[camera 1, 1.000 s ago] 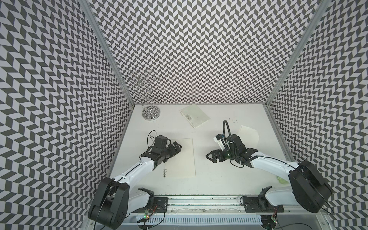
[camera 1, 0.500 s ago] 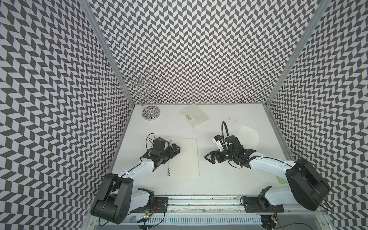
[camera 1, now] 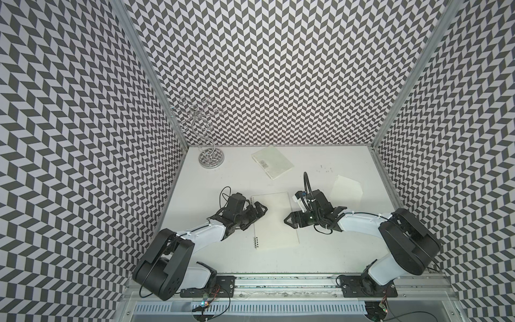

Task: Tear off pages from different notebooks
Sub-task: Move the notebook to the center of the board, then open the notebook at the center of the board.

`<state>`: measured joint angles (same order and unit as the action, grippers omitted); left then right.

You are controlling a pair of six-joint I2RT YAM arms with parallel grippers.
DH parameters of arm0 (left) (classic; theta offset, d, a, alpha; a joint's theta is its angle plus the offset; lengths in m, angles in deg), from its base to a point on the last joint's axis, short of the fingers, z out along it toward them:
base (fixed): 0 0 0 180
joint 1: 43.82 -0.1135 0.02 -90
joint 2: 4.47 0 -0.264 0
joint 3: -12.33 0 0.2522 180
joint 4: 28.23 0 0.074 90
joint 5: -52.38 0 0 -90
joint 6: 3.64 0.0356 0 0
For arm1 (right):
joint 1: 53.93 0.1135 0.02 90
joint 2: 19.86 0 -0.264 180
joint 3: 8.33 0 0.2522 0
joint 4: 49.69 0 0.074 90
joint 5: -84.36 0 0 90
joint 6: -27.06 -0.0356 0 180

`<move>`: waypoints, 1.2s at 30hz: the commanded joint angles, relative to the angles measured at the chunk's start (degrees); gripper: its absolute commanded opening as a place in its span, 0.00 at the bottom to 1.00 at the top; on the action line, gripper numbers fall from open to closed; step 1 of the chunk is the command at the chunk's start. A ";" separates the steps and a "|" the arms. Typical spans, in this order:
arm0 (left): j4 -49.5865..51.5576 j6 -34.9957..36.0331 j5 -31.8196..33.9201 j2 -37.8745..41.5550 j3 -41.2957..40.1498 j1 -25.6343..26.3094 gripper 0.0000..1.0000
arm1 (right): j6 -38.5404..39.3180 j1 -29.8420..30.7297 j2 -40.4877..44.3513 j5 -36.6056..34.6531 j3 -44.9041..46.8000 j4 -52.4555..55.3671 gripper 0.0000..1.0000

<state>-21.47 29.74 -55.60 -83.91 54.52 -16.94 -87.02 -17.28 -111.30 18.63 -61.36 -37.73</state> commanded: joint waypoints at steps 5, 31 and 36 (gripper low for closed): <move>-2.22 0.29 -2.20 -3.09 2.51 1.41 0.99 | -1.54 0.10 0.44 -0.12 0.14 -2.03 0.77; -9.47 -2.88 -5.14 -3.54 0.60 2.49 0.99 | -2.82 0.32 10.56 6.59 -3.12 -1.16 0.73; -21.67 -7.21 -11.00 -2.50 -2.62 1.79 0.99 | -2.34 1.52 13.96 12.59 -4.63 -5.14 0.72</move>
<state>-33.38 25.54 -61.41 -87.58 53.60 -14.78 -89.79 -17.00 -100.42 26.28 -63.96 -37.64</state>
